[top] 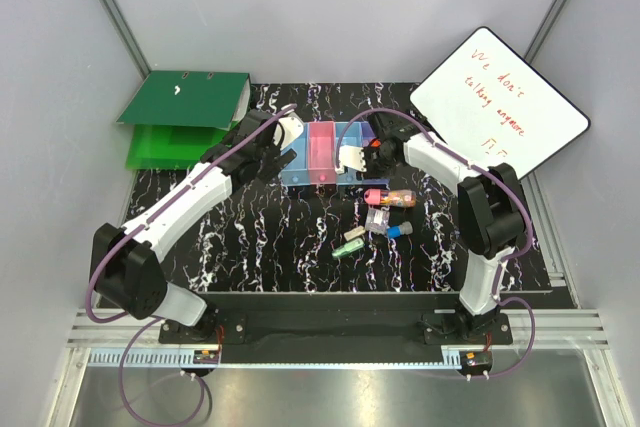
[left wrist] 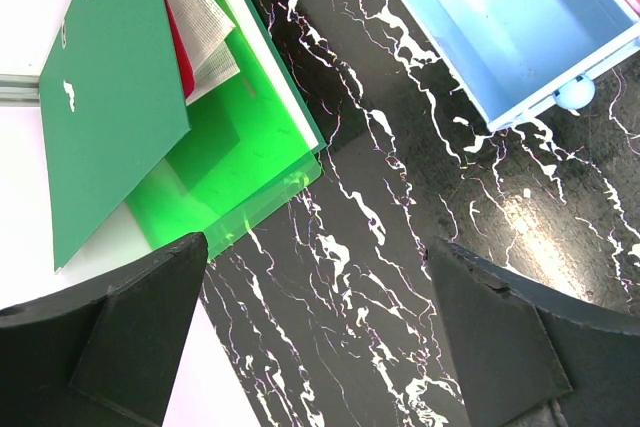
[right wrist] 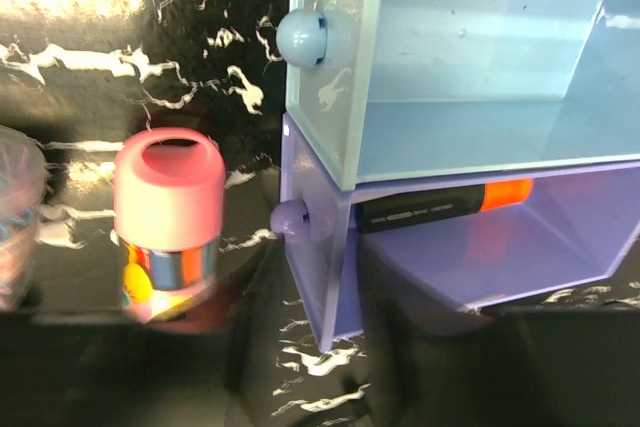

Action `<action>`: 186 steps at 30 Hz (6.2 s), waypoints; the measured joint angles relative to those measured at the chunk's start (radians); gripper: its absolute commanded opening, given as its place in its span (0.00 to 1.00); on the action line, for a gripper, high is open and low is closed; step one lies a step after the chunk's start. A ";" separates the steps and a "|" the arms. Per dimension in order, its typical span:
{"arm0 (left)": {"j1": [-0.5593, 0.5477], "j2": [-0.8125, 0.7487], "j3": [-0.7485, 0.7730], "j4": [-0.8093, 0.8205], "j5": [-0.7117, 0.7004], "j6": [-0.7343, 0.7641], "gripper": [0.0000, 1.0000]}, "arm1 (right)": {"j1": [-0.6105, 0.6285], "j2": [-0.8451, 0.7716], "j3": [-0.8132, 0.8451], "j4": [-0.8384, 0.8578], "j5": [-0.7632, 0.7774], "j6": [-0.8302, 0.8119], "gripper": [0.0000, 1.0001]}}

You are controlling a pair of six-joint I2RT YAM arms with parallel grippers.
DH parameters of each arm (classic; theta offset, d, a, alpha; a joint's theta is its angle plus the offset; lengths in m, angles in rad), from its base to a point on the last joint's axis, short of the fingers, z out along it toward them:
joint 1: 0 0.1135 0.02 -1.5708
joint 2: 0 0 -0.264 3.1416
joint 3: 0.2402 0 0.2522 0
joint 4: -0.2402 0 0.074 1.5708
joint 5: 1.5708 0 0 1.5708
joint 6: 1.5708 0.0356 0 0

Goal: Sort the stationery into containers
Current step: Move the storage box to the center of the board, then pick up the stationery from the center of the board, then place the stationery in the storage box.

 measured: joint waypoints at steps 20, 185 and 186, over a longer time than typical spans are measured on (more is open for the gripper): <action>0.000 -0.023 0.000 -0.010 0.002 0.002 0.99 | 0.000 -0.227 0.024 -0.030 0.021 0.071 0.56; -0.052 0.529 0.787 -0.172 1.522 -0.191 0.07 | 0.171 -0.908 -0.604 0.619 0.288 0.044 0.00; -0.053 0.529 0.787 -0.172 1.522 -0.191 0.05 | 0.171 -0.908 -0.604 0.619 0.288 0.045 0.00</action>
